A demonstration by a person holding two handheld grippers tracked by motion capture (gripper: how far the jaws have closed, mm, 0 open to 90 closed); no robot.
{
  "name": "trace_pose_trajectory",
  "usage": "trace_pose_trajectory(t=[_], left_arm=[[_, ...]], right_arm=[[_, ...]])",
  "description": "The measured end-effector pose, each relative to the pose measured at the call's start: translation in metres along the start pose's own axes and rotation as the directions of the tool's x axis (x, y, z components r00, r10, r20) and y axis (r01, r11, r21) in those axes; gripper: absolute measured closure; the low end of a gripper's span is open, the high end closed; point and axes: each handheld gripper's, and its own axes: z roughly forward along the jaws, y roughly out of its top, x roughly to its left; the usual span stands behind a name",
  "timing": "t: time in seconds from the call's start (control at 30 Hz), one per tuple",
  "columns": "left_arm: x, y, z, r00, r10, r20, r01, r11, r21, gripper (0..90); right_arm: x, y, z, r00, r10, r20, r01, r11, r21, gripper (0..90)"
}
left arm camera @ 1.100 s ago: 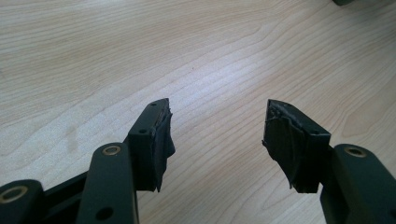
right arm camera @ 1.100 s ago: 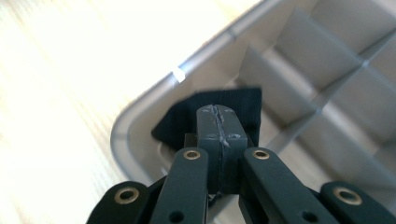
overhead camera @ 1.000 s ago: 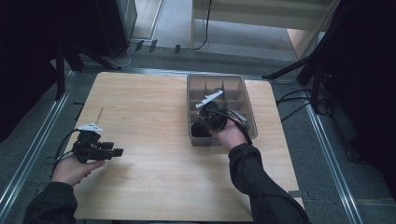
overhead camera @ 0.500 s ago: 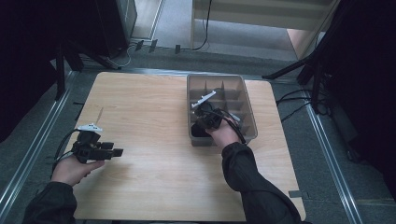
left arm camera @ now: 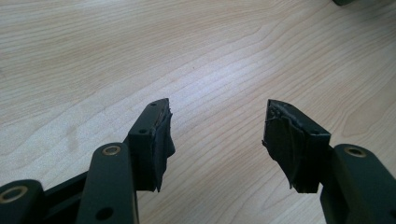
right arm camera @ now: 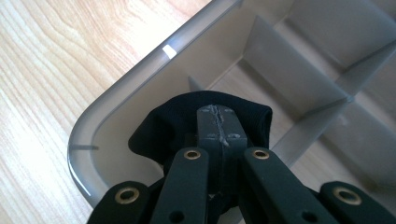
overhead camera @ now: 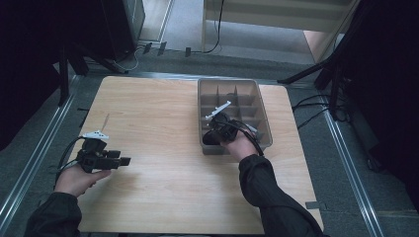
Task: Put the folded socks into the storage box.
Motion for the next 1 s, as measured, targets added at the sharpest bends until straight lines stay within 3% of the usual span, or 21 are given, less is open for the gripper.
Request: trace_pose_trajectory(t=[0.33, 0.83, 1.0], left_arm=[[0.000, 0.000, 0.000, 1.0000, 0.001, -0.001, -0.001, 1.0000, -0.001, 40.6], [0.000, 0.001, 0.001, 1.0000, 0.004, 0.002, -0.004, 1.0000, 0.003, 40.6], [0.000, 0.001, 0.001, 1.0000, 0.003, 0.001, -0.003, 1.0000, 0.002, 40.6]], right_arm=[[0.005, -0.001, 0.007, 0.9997, -0.026, 0.000, 0.026, 0.998, 0.052, 89.8], [0.006, -0.001, 0.012, 0.9999, 0.000, -0.010, 0.000, 0.997, 0.077, 89.8], [0.004, -0.001, 0.013, 0.9992, 0.005, -0.040, -0.001, 0.996, 0.093, 89.7]])
